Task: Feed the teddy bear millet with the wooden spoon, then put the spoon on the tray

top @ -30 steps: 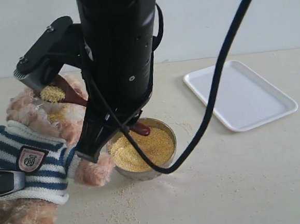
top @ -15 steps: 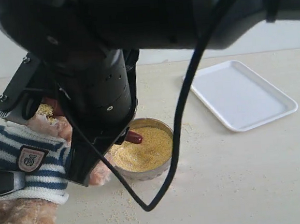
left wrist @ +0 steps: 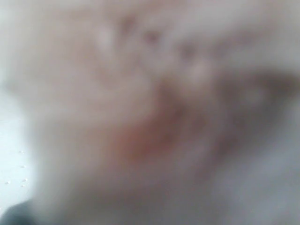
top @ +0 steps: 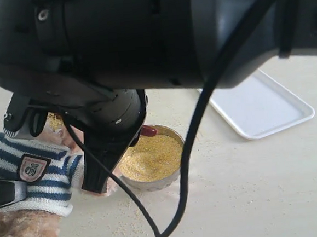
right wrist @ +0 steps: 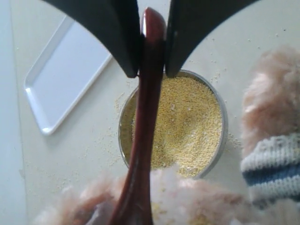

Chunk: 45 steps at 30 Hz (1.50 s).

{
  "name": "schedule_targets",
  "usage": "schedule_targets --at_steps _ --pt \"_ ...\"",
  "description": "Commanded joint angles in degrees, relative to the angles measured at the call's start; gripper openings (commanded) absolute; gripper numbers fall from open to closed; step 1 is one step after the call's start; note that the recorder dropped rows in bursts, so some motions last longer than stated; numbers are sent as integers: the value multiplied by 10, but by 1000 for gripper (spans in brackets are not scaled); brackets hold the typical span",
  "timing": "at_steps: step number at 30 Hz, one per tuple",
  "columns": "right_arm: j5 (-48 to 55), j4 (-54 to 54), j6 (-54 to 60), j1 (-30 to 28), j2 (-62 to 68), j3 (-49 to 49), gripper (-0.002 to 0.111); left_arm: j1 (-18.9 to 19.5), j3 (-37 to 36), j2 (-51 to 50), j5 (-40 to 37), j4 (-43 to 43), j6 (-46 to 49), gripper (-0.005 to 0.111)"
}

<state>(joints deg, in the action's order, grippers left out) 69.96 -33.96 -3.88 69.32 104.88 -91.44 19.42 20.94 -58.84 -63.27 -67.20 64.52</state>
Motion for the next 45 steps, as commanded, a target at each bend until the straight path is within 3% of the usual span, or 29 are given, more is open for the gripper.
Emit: schedule_targets --at_steps 1,28,45 --pt "0 -26 -12 6 -3 1 1 0 -1 4 -9 -13 2 5" --pt "0 -145 -95 26 -22 83 1 0 -1 4 -9 -13 2 5" --pt "0 -195 -127 80 -28 85 1 0 -1 4 -9 -13 2 5"
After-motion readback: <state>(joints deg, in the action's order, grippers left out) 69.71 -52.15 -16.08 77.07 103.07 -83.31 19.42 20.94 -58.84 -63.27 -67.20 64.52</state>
